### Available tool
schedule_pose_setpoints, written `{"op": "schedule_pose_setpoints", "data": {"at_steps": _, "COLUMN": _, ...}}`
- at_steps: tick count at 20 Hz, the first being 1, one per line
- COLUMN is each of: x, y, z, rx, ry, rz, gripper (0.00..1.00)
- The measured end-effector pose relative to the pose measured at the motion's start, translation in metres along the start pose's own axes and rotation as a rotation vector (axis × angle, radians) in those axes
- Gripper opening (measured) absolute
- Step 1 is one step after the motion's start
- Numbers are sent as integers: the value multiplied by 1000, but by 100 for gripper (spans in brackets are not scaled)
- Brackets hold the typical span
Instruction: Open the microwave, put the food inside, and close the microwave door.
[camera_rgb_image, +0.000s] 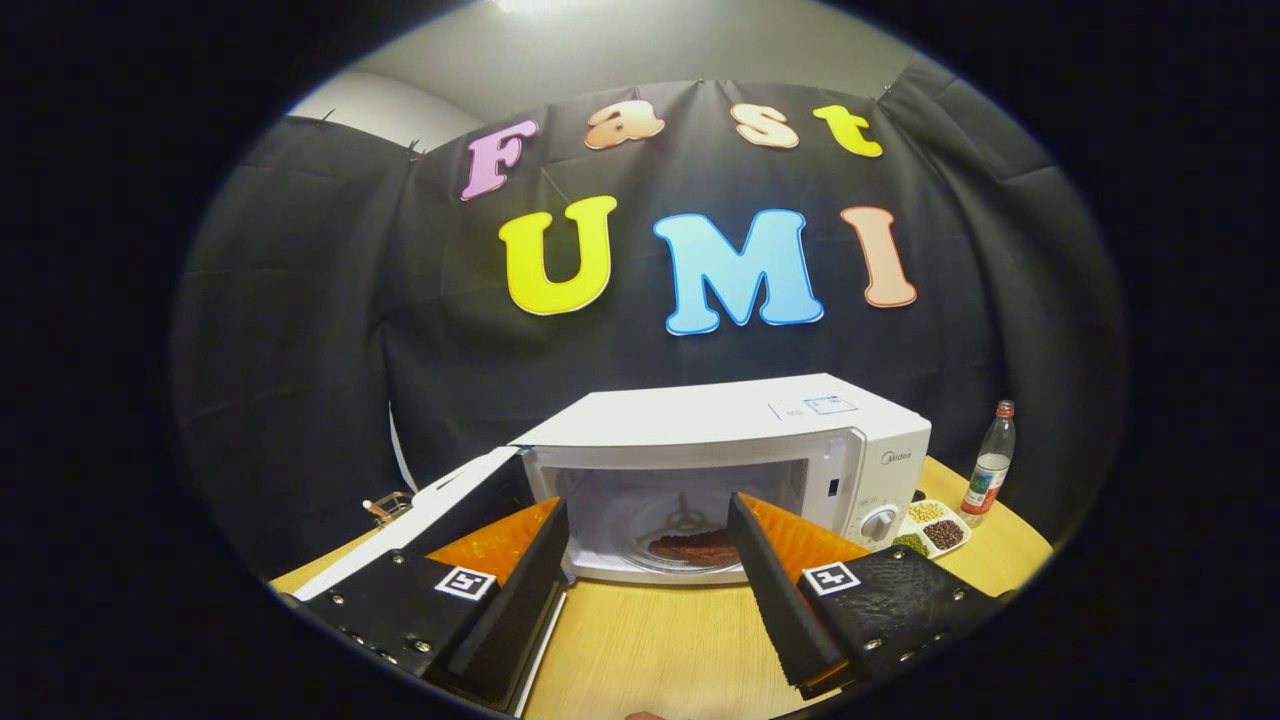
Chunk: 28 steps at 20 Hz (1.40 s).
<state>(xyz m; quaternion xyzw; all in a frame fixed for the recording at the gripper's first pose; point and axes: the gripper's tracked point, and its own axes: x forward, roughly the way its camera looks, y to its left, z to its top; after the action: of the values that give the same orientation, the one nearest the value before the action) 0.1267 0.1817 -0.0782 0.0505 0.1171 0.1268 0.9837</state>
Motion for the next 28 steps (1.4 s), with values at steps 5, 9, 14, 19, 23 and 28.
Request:
{"op": "schedule_pose_setpoints", "data": {"at_steps": 5, "x": -53, "y": 48, "z": 12, "rx": -32, "ry": -27, "rz": 116, "gripper": 96}}
{"op": "schedule_pose_setpoints", "data": {"at_steps": 9, "x": -84, "y": 94, "z": 18, "rx": -30, "ry": -40, "rz": 223, "gripper": 96}}
{"op": "schedule_pose_setpoints", "data": {"at_steps": 14, "x": -121, "y": 152, "z": 23, "rx": -39, "ry": -56, "rz": 358, "gripper": 96}}
{"op": "schedule_pose_setpoints", "data": {"at_steps": 19, "x": -151, "y": 198, "z": 16, "rx": -45, "ry": -53, "rz": 480, "gripper": 96}}
{"op": "schedule_pose_setpoints", "data": {"at_steps": 23, "x": -170, "y": 228, "z": 4, "rx": -46, "ry": -35, "rz": 562, "gripper": 96}}
{"op": "schedule_pose_setpoints", "data": {"at_steps": 28, "x": -181, "y": 256, "z": -23, "rx": -54, "ry": 22, "rz": 650, "gripper": 83}}
